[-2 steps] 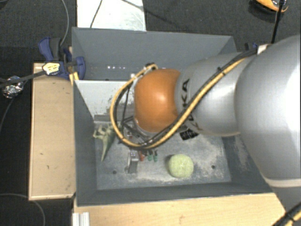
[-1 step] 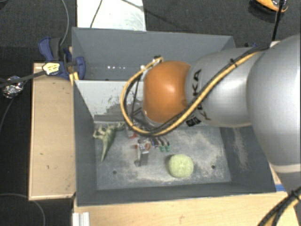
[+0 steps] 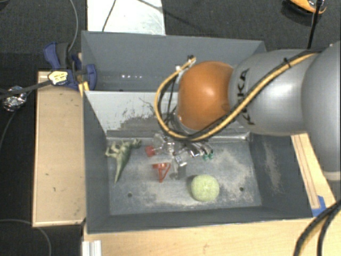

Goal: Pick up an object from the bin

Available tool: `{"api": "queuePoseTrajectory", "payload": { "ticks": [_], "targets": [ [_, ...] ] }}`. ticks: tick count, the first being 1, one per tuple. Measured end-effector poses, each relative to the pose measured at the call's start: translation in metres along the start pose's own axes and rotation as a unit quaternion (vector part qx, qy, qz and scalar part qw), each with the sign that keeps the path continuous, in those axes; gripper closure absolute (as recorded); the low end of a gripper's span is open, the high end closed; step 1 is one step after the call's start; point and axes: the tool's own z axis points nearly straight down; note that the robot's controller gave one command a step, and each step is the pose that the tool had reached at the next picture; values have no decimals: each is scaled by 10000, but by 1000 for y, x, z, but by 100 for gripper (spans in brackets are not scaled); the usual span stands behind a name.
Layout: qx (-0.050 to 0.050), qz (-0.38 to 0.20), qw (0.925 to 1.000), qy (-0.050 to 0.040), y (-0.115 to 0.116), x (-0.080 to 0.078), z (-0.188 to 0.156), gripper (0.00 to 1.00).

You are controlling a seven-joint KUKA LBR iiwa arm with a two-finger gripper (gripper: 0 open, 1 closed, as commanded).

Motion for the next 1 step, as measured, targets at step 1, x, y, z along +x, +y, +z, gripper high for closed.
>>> {"api": "queuePoseTrajectory", "payload": {
  "ticks": [1],
  "targets": [
    [-12,-426,9991,-8,-5,-8,15,0]
  ]
}}
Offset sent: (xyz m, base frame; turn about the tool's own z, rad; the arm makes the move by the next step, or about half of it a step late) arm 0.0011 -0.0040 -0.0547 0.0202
